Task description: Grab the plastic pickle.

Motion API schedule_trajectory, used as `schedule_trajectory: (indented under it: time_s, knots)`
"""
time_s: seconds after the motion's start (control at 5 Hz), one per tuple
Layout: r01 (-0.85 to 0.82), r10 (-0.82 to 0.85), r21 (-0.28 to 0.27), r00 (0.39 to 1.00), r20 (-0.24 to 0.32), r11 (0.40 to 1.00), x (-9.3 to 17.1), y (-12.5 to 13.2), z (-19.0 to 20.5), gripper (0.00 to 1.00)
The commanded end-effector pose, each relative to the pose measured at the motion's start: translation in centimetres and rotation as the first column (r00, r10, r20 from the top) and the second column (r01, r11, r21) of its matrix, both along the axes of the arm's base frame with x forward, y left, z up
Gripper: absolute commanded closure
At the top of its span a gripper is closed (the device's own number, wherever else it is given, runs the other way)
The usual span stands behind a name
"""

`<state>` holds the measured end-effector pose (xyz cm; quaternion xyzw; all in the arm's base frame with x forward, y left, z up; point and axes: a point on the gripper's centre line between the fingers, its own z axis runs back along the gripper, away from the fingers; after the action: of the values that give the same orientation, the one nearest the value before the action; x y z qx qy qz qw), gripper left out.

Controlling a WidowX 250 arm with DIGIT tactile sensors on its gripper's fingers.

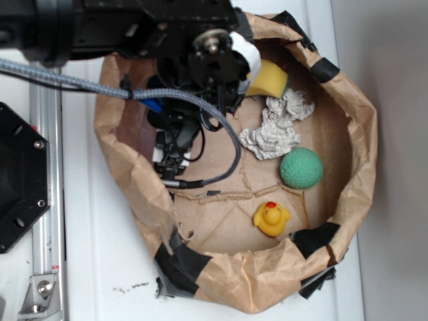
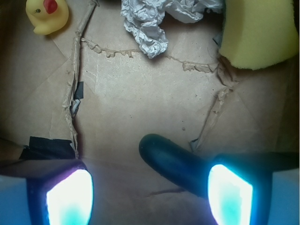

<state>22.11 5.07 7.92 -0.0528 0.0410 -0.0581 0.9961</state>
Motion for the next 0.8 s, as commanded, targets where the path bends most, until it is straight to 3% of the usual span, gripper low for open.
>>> schedule_trajectory:
  time_s: [0.0, 0.2, 0.4, 0.6]
  knots:
    - [0.065, -0.065, -0.007, 0.998, 0.022, 0.998, 0.7, 0.9, -1.1, 0.00]
    - [0.218, -0.218, -0.018, 0.976, 0.006, 0.976, -0.2, 0.7, -2.0, 0.00]
    - [0.325, -0.325, 0.009, 0.946, 0.009, 0.946, -1.2, 1.0, -2.4, 0.00]
    - [0.302, -0.300, 0.069, 0.953, -0.037, 0.951, -1.9, 1.4, -2.4, 0.00]
